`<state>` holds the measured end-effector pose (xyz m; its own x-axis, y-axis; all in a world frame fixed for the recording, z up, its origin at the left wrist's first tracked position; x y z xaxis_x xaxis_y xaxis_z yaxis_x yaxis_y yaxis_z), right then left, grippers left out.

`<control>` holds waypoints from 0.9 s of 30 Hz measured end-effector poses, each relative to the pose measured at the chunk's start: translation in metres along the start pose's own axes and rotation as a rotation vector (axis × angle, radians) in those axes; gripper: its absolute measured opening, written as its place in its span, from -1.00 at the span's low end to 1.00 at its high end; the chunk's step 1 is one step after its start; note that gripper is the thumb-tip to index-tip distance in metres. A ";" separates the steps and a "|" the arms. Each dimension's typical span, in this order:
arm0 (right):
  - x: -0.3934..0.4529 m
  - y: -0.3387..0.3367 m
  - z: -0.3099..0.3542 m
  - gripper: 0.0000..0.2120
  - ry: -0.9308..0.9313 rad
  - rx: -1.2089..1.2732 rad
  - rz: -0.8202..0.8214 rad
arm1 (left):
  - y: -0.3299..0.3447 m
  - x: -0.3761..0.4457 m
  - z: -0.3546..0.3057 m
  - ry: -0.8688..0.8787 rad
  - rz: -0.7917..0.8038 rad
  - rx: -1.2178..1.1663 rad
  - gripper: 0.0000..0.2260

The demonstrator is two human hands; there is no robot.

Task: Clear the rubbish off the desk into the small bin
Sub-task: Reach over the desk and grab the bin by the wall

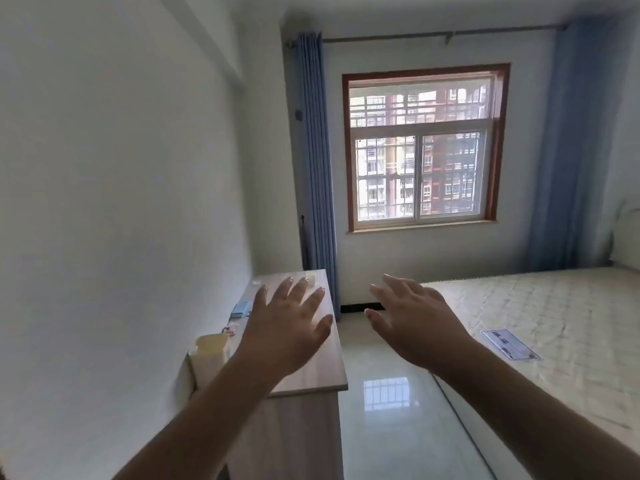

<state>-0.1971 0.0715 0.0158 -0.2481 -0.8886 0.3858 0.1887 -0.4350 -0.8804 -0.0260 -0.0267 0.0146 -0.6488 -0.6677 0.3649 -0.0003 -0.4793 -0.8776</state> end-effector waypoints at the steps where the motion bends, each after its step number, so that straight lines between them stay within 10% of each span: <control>1: 0.001 0.003 -0.010 -0.46 0.005 0.001 0.005 | 0.004 0.007 -0.012 0.011 0.010 -0.003 -0.45; 13: 0.017 0.022 -0.142 -0.48 -0.048 -0.032 0.003 | 0.046 0.074 -0.096 0.012 -0.016 0.051 -0.36; 27: 0.132 0.144 -0.079 -0.44 -0.204 0.036 0.111 | 0.159 0.088 0.005 -0.192 0.150 0.076 -0.32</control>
<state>-0.2775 -0.0966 -0.0814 -0.0274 -0.9408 0.3380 0.2393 -0.3345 -0.9115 -0.0793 -0.1651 -0.0911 -0.4807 -0.8272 0.2910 0.1468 -0.4031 -0.9033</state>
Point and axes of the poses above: each hand's wrist, its own x-axis towards the middle knuckle, its own y-axis out of the palm, z = x × y, the point moved 4 cm from there along x, towards the middle knuckle, and after that the axes turned 11 degrees about x, right-handed, at the moved point
